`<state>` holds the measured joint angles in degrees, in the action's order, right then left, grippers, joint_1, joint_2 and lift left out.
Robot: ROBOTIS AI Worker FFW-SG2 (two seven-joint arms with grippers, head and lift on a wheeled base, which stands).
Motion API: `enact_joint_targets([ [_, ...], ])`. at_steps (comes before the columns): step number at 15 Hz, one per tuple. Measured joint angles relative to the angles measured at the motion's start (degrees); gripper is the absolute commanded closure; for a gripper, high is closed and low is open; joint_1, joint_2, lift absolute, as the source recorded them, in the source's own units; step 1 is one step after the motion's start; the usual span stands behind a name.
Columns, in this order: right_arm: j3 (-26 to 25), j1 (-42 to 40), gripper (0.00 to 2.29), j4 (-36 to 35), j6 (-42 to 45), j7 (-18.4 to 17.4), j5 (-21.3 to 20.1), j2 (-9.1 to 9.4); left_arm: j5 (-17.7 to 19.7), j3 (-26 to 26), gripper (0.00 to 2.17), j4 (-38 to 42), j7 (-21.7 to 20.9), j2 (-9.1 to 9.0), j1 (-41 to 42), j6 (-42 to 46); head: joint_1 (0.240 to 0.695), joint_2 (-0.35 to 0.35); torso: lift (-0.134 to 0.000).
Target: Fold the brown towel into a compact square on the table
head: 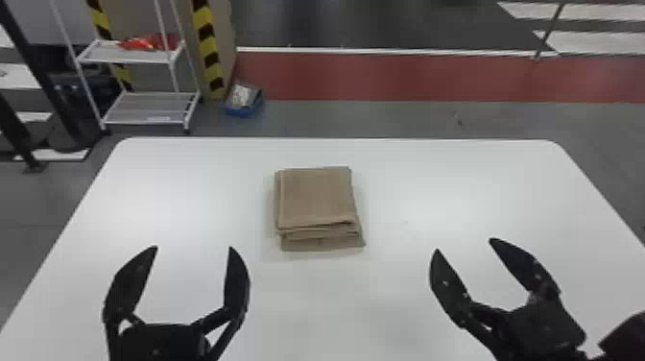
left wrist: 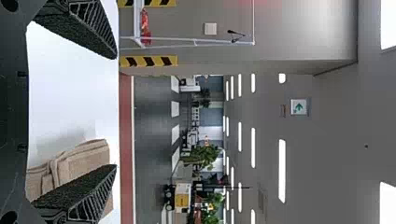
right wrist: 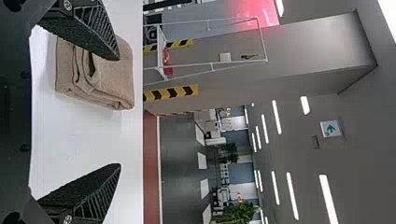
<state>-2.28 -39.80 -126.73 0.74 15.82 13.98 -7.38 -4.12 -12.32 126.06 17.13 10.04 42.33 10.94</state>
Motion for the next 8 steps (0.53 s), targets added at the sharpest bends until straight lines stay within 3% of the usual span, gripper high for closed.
enact_joint_targets([
  [8, -1.46, 0.51, 0.07, 1.14, 0.22, -1.59, 1.46, 0.16, 0.24, 1.14, 0.04, 0.15, -1.13, -0.11, 0.21, -1.22, 0.695, -0.035, -0.118],
])
